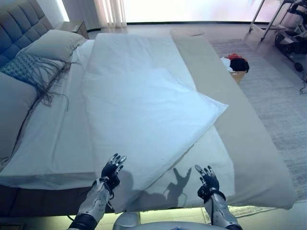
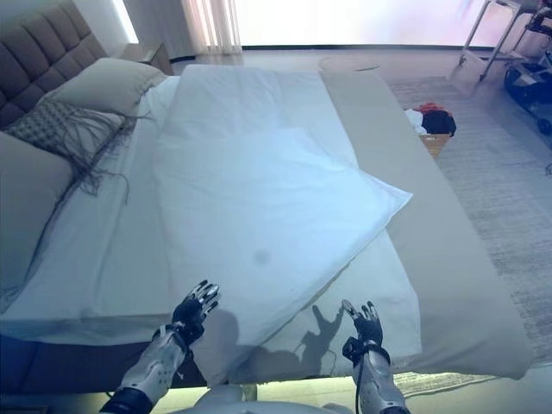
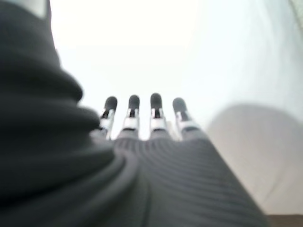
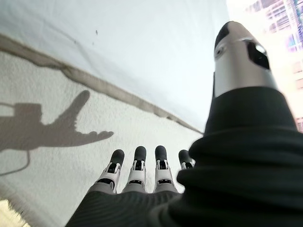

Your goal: Make the bed neatly

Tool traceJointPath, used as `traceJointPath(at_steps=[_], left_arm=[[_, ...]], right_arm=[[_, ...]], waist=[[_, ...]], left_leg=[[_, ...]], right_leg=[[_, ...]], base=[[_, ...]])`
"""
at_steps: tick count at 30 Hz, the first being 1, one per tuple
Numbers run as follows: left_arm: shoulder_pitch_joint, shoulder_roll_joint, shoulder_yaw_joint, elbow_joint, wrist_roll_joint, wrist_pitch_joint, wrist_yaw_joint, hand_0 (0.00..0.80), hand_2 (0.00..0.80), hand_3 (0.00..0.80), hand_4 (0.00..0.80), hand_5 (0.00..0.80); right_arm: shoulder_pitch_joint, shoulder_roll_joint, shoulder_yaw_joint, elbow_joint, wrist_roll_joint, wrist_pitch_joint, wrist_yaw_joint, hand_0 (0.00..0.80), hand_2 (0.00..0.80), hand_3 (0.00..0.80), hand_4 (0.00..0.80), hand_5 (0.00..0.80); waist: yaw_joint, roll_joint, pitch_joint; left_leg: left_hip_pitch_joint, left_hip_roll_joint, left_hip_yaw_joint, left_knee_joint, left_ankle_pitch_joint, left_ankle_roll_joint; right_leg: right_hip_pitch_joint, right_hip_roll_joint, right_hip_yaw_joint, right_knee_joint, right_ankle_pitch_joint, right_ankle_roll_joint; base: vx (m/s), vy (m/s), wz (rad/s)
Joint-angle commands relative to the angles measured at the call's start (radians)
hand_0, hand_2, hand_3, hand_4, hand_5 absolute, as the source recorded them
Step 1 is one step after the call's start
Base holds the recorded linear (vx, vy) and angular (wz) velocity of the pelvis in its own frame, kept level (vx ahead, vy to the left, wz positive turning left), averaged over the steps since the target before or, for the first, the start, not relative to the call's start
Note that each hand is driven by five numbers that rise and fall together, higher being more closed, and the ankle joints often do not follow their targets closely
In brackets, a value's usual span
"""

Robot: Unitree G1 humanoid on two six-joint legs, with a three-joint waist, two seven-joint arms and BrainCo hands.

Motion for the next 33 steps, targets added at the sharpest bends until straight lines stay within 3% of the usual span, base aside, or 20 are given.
traceJointPath(at_steps=[1,5,6,8,9,11,12,14,15,17,21,25,30,31,33], left_arm=[[-0.001,0.008,0.020,-0.042,0.000,-0.054,0.004,0.000,0.000,0.000,0.000,0.000],[0.018,0.004,0.028,-0.017,0.028,-0.075,-0.025,0.000,0.000,0.000,0.000,0.000],[0.016,0.005,0.026,-0.018,0.031,-0.076,-0.030,0.000,0.000,0.000,0.000,0.000],[-0.012,0.010,0.024,-0.020,0.041,-0.062,-0.041,0.000,0.000,0.000,0.000,0.000],[-0.025,0.008,0.027,-0.023,0.045,-0.058,-0.045,0.000,0.000,0.000,0.000,0.000],[-0.054,0.004,0.009,-0.038,0.041,-0.060,-0.051,0.000,0.000,0.000,0.000,0.000],[-0.057,0.000,0.004,-0.033,0.054,-0.060,-0.043,0.000,0.000,0.000,0.000,0.000],[-0.054,0.004,-0.005,-0.019,0.056,-0.058,0.008,0.000,0.000,0.000,0.000,0.000],[-0.052,0.004,0.001,-0.018,0.045,-0.060,0.008,0.000,0.000,0.000,0.000,0.000],[-0.054,-0.001,0.016,-0.029,0.042,-0.059,0.009,0.000,0.000,0.000,0.000,0.000],[-0.061,-0.001,0.038,-0.015,0.024,-0.067,0.011,0.000,0.000,0.000,0.000,0.000],[-0.026,-0.027,0.053,-0.004,0.016,-0.072,0.000,0.000,0.000,0.000,0.000,0.000],[0.011,-0.034,0.057,-0.015,0.029,-0.070,0.004,0.000,0.000,0.000,0.000,0.000],[0.018,-0.034,0.062,-0.018,0.029,-0.072,0.003,0.000,0.000,0.000,0.000,0.000],[0.037,-0.028,0.075,-0.034,0.038,-0.080,0.005,0.000,0.000,0.000,0.000,0.000]], right_arm=[[-0.008,-0.016,0.011,-0.053,-0.031,-0.023,0.003,0.000,0.000,0.000,0.000,0.000],[-0.012,-0.024,0.009,-0.044,-0.036,0.012,0.003,0.000,0.000,0.000,0.000,0.000],[-0.004,-0.033,0.002,-0.045,-0.041,0.015,0.014,0.000,0.000,0.000,0.000,0.000],[0.003,-0.055,-0.017,-0.042,-0.028,0.006,0.030,0.000,0.000,0.000,0.000,0.000],[-0.006,-0.062,-0.024,-0.033,-0.024,0.007,0.034,0.000,0.000,0.000,0.000,0.000],[-0.039,-0.069,-0.053,0.021,-0.028,-0.018,0.032,0.000,0.000,0.000,0.000,0.000],[-0.037,-0.064,-0.065,0.023,-0.023,-0.024,0.029,0.000,0.000,0.000,0.000,0.000],[-0.024,-0.052,-0.071,-0.002,-0.017,-0.023,0.007,0.000,0.000,0.000,0.000,0.000],[-0.018,-0.049,-0.071,-0.007,-0.014,-0.033,0.011,0.000,0.000,0.000,0.000,0.000],[-0.013,-0.037,-0.068,-0.024,-0.028,-0.036,0.004,0.000,0.000,0.000,0.000,0.000],[-0.039,-0.050,-0.075,0.027,-0.021,-0.011,0.022,0.000,0.000,0.000,0.000,0.000],[-0.062,-0.054,-0.068,0.034,-0.017,0.001,0.016,0.000,0.000,0.000,0.000,0.000],[-0.043,-0.059,-0.107,0.035,0.014,0.004,0.001,0.000,0.000,0.000,0.000,0.000],[-0.044,-0.059,-0.113,0.042,0.025,0.004,0.009,0.000,0.000,0.000,0.000,0.000],[-0.059,-0.063,-0.125,0.062,0.078,0.021,0.039,0.000,0.000,0.000,0.000,0.000]], waist=[[0.019,0.012,-0.047],[0.019,0.016,-0.047],[0.013,0.017,-0.046],[-0.008,0.003,-0.040],[-0.010,-0.002,-0.037],[-0.001,-0.002,-0.027],[0.001,-0.006,-0.029],[-0.026,0.013,-0.025],[-0.037,0.019,-0.019],[-0.056,0.030,-0.011],[-0.062,0.024,-0.011],[-0.039,0.012,-0.015],[-0.036,0.007,-0.020],[-0.032,0.007,-0.020],[-0.013,0.008,-0.019]], left_leg=[[-0.099,0.005,-0.059,-0.003,0.094,0.064],[-0.083,0.020,-0.057,-0.061,0.135,0.047],[-0.083,0.028,-0.041,-0.064,0.144,0.036],[-0.120,0.035,0.020,0.053,0.100,0.027],[-0.132,0.035,0.021,0.080,0.085,0.030],[-0.149,0.022,0.048,0.092,0.051,0.064],[-0.142,0.006,0.048,0.094,0.036,0.082],[-0.067,-0.004,0.038,0.056,0.019,0.105],[-0.038,-0.006,0.035,0.042,0.017,0.108],[0.019,0.003,0.018,0.007,0.026,0.090],[0.051,0.028,0.013,-0.012,0.017,0.061],[0.041,0.052,0.008,-0.015,0.061,0.029],[0.041,0.043,-0.019,-0.015,0.043,0.033],[0.042,0.044,-0.031,-0.014,0.041,0.033],[0.047,0.052,-0.108,-0.018,0.041,0.026]], right_leg=[[0.085,-0.002,-0.032,0.020,0.217,0.018],[0.075,0.018,-0.042,0.008,0.221,0.025],[0.083,0.021,-0.044,-0.001,0.219,0.024],[0.077,0.009,-0.050,0.003,0.232,0.021],[0.072,0.001,-0.046,0.013,0.232,0.019],[0.095,-0.022,-0.054,0.109,0.240,0.018],[0.090,-0.039,-0.051,0.188,0.292,0.026],[-0.044,-0.045,-0.033,0.384,0.332,0.024],[-0.093,-0.045,-0.030,0.389,0.330,0.016],[-0.141,-0.023,-0.042,0.275,0.294,-0.008],[-0.132,-0.004,-0.059,0.083,0.275,-0.003],[-0.062,0.024,-0.071,-0.003,0.261,0.002],[-0.042,0.024,-0.065,-0.018,0.245,0.009],[-0.041,0.023,-0.059,-0.021,0.243,0.009],[-0.038,0.024,-0.031,-0.029,0.224,0.010]], base=[[-0.033,-0.041,-0.02],[0.001,-0.011,0.00],[0.001,0.061,0.13],[-0.074,0.068,0.20],[-0.076,0.131,0.42],[0.013,0.169,0.58],[0.080,0.160,0.37],[0.101,0.163,0.09],[0.098,0.084,-0.02],[0.116,-0.065,0.09],[0.103,-0.143,0.10],[0.060,-0.094,0.02],[0.062,0.011,-0.11],[0.080,0.034,-0.07],[0.083,0.046,-0.16]])
